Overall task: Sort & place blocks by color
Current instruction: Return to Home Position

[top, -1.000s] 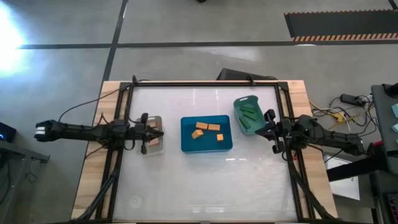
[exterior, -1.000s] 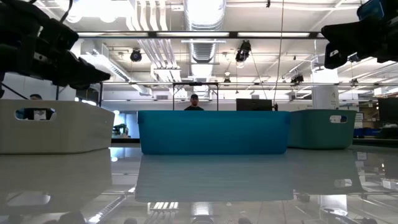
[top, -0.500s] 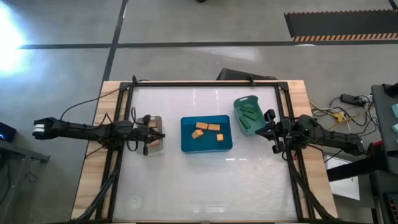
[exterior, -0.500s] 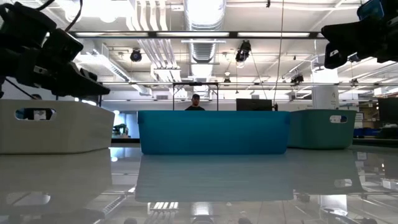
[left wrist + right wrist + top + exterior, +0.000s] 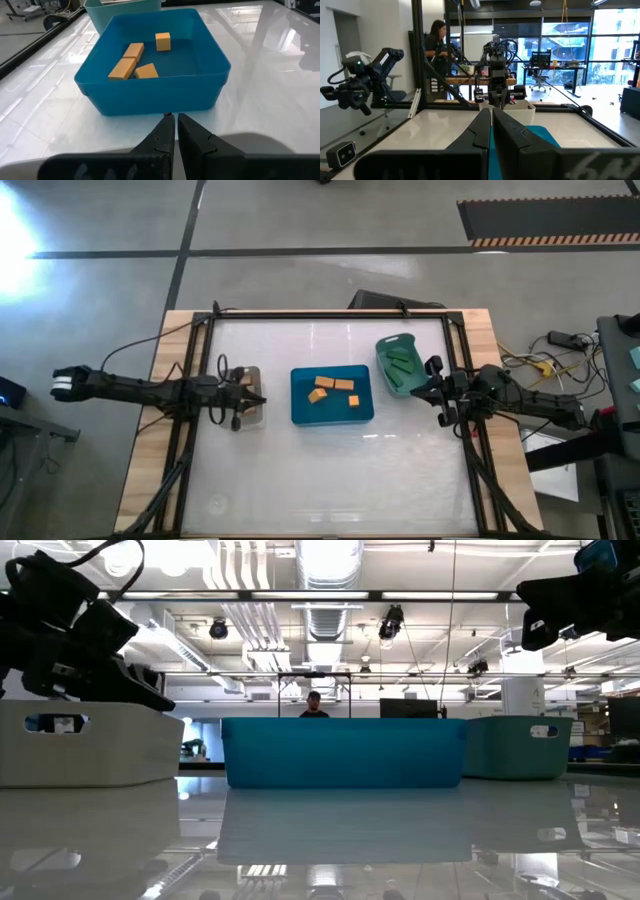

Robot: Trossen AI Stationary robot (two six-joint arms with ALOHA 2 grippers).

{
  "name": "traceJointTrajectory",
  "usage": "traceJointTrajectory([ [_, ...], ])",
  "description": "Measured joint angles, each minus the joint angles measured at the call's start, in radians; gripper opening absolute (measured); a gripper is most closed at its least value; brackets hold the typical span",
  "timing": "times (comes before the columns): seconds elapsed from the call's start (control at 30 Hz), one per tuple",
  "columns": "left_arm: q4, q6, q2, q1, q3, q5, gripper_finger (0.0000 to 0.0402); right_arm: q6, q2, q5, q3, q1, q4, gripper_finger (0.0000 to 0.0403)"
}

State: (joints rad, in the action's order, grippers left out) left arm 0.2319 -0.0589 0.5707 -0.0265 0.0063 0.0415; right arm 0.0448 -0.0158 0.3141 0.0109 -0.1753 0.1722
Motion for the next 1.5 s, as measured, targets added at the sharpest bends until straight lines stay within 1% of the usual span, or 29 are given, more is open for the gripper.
traceJointTrajectory([
  [0.47,0.007,0.000,0.075,0.000,0.000,0.000,0.0006,0.000,0.000,0.000,0.000,0.000,0.000,0.0009],
  [1.5,0.046,0.000,0.075,0.000,0.004,0.000,0.0006,0.000,0.000,0.000,-0.001,0.000,-0.003,0.0009],
])
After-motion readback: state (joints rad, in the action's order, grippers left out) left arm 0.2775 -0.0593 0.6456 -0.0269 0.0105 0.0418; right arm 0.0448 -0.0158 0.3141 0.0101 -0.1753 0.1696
